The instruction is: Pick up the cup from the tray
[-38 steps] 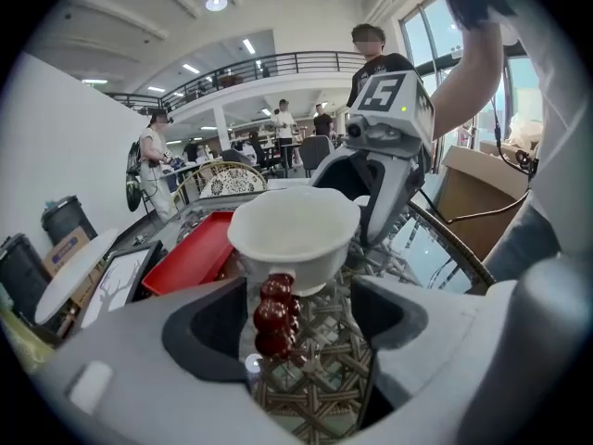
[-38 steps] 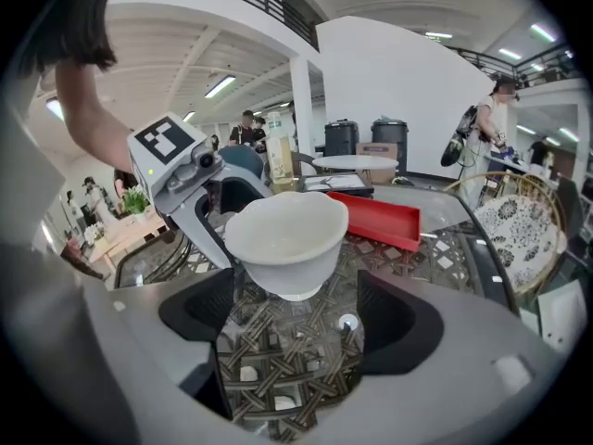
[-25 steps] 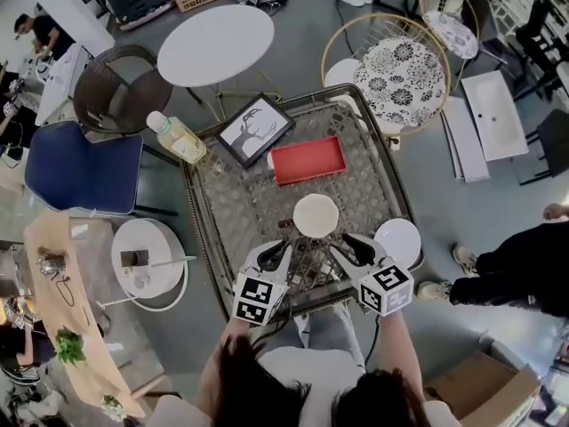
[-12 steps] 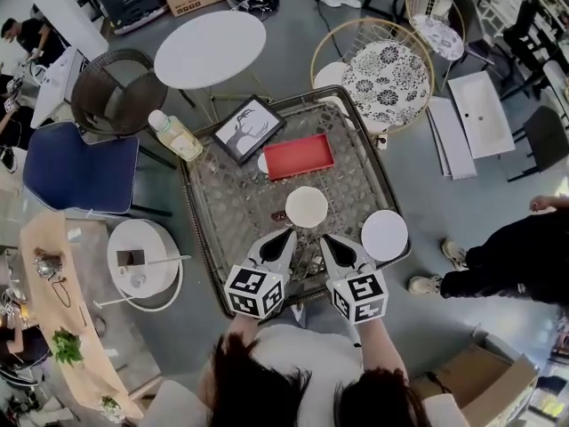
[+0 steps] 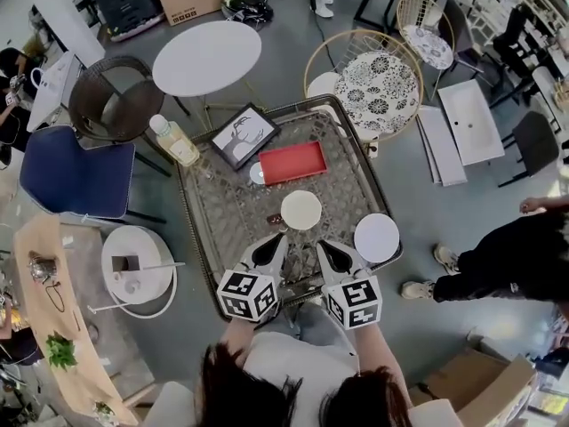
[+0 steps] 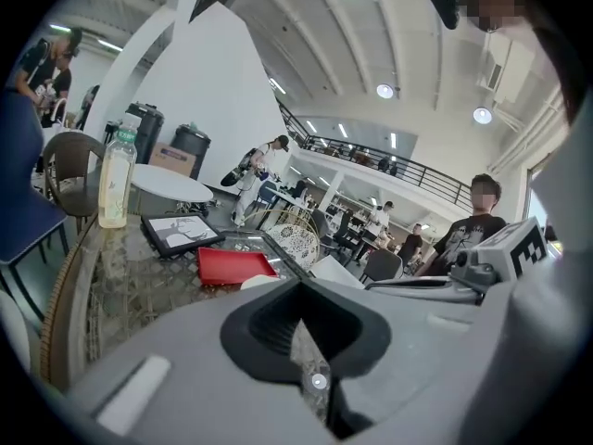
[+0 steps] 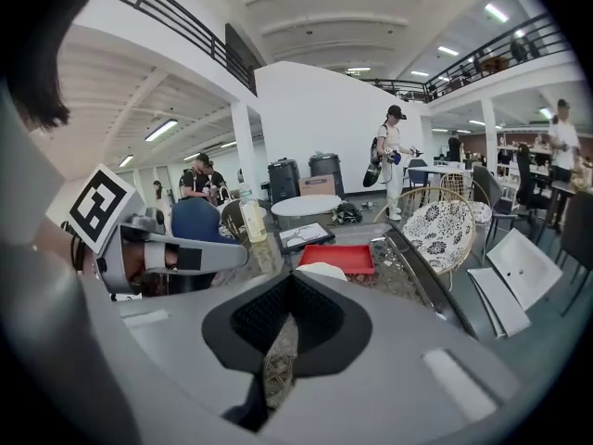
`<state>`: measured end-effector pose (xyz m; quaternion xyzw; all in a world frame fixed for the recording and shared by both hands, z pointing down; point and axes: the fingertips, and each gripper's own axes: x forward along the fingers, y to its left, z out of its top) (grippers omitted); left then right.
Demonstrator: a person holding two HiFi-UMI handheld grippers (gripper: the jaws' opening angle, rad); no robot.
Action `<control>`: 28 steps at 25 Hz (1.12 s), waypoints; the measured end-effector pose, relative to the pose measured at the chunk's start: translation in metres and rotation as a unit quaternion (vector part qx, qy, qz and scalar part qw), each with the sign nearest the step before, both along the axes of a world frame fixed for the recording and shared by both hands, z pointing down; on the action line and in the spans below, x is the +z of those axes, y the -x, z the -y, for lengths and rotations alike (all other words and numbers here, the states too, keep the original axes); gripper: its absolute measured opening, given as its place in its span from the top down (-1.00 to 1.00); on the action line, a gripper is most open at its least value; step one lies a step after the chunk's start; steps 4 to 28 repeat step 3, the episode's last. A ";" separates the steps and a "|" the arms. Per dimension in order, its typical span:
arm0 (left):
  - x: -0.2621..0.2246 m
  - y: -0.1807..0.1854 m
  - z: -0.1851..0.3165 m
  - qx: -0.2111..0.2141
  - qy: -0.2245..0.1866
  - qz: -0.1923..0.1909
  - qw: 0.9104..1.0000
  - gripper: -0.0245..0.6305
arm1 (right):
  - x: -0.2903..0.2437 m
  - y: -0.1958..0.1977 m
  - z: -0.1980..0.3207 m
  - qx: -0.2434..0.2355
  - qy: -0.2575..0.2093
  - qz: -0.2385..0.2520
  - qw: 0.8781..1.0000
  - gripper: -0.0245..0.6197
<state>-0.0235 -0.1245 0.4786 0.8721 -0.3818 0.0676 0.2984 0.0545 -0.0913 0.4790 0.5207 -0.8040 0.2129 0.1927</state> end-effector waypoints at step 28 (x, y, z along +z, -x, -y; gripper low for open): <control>-0.006 -0.006 -0.005 0.002 -0.007 -0.003 1.000 0.92 | -0.005 -0.002 -0.005 0.003 -0.006 0.002 1.000 0.85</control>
